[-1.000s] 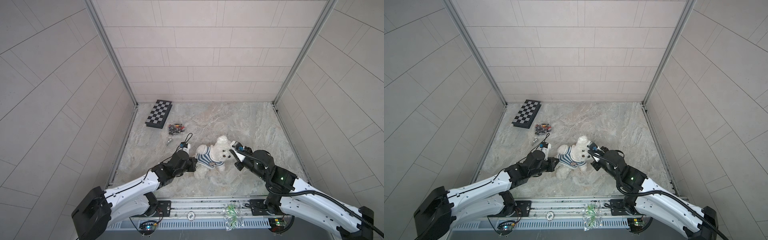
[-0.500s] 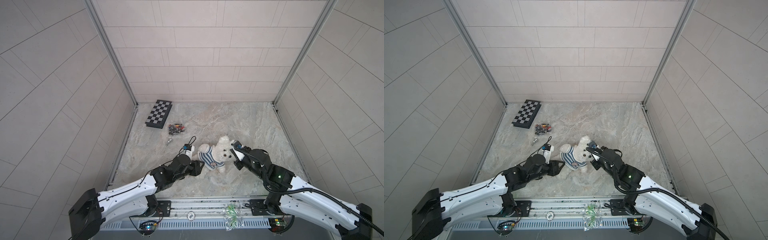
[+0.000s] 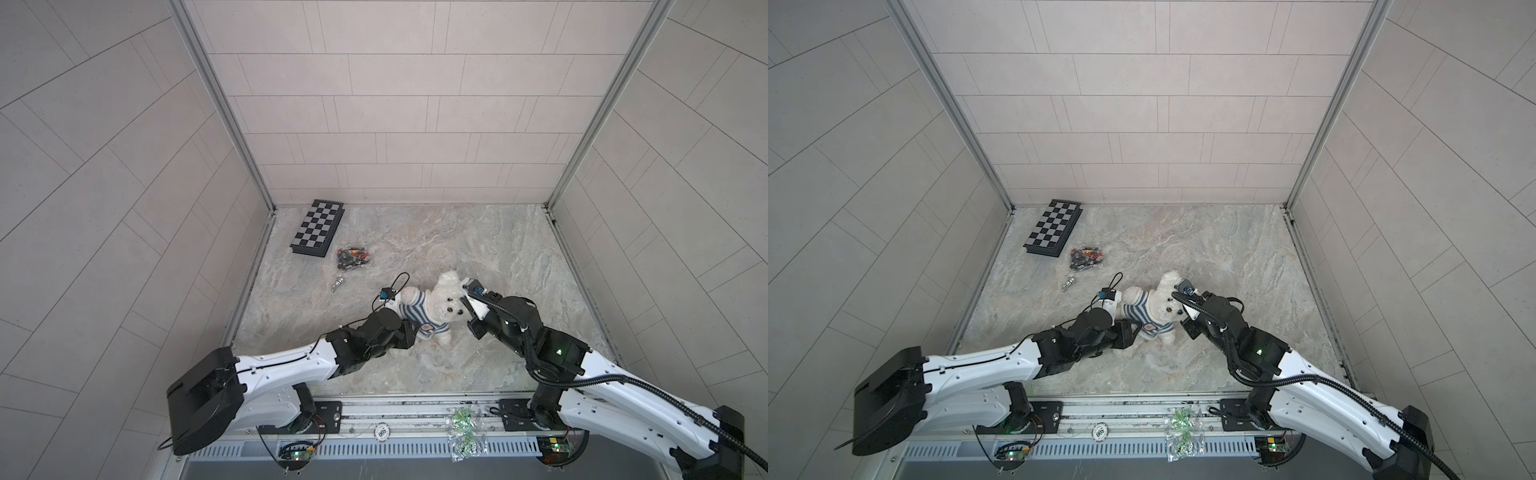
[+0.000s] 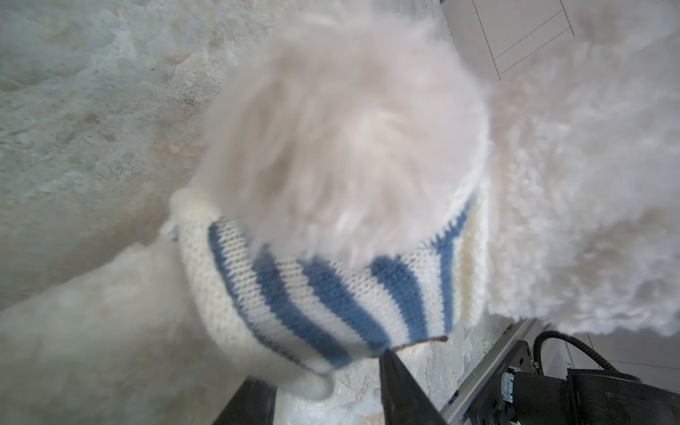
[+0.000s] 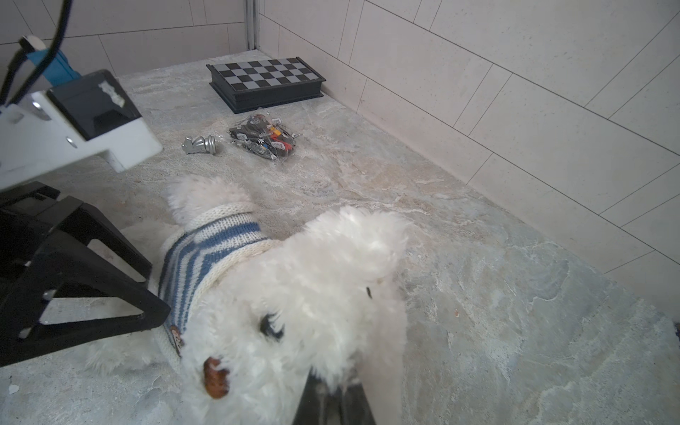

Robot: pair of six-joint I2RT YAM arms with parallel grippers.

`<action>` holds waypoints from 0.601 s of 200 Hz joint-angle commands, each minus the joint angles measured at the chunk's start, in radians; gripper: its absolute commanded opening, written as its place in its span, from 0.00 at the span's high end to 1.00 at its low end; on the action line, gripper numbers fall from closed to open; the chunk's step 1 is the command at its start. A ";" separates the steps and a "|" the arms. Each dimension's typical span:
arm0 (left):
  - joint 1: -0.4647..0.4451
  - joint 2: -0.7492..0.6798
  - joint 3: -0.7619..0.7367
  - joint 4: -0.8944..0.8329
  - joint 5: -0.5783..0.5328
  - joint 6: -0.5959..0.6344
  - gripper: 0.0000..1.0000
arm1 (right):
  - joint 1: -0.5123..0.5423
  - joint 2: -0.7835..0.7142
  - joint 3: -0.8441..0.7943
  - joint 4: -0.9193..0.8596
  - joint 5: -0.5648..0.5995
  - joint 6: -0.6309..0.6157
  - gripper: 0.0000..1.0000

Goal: Dress the teddy bear

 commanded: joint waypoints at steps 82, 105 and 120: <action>0.039 -0.018 -0.024 -0.095 -0.056 0.000 1.00 | -0.003 -0.030 0.029 0.000 0.024 0.004 1.00; 0.103 -0.048 -0.034 -0.103 -0.014 0.034 1.00 | -0.003 -0.030 0.029 -0.011 0.024 0.001 1.00; 0.125 -0.055 -0.022 -0.129 -0.008 0.064 1.00 | -0.003 -0.030 0.060 -0.022 0.026 -0.002 1.00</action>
